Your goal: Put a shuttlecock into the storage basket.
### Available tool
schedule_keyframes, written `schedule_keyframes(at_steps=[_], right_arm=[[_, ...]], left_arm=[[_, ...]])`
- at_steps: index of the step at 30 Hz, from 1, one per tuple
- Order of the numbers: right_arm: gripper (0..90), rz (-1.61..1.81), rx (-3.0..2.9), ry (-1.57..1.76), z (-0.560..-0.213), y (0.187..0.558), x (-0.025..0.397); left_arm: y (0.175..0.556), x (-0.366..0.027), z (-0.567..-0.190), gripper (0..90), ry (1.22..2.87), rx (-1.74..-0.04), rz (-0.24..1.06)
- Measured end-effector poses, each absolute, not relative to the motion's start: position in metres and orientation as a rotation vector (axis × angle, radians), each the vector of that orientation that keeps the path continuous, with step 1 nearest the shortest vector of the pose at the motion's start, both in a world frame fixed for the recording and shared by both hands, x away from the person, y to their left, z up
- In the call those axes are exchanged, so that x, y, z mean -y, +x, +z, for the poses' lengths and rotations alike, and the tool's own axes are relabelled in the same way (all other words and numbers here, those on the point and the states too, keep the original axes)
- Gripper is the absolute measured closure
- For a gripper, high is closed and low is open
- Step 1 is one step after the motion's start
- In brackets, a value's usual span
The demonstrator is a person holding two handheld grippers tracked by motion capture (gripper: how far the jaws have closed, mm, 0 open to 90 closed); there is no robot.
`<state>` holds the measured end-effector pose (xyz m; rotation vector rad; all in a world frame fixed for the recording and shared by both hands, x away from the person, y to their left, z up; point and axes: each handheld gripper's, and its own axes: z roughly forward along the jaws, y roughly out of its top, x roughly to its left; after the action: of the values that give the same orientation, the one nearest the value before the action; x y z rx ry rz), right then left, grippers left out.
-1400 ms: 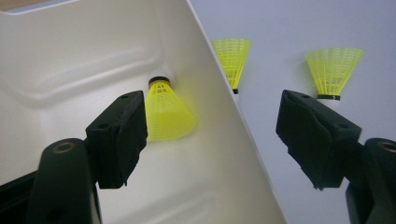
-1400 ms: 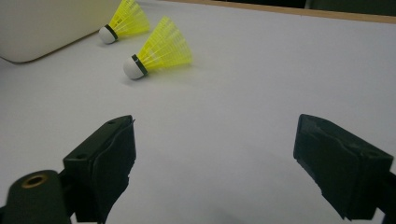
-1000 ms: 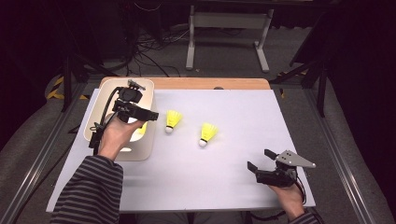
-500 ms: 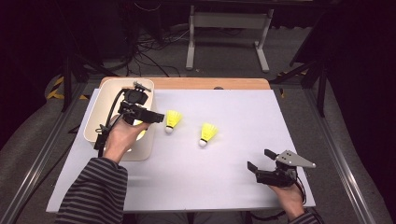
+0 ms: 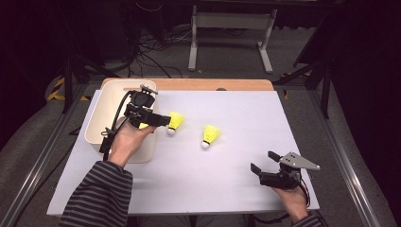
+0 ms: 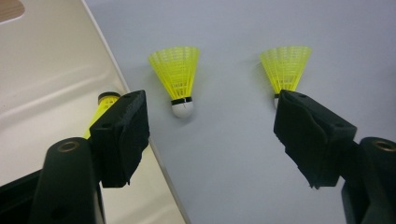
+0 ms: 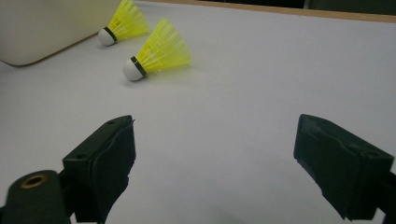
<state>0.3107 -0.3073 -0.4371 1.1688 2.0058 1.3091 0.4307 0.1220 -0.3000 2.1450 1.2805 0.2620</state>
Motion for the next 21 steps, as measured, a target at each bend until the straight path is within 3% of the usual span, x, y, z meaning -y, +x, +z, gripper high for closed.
schedule_keyframes(at_steps=[21], right_arm=[[13.3, 1.31, -2.005, 1.164, -0.436, 0.309, 0.307]], left_arm=[[0.415, -0.097, -0.303, 27.1, 2.165, -1.181, 0.251]])
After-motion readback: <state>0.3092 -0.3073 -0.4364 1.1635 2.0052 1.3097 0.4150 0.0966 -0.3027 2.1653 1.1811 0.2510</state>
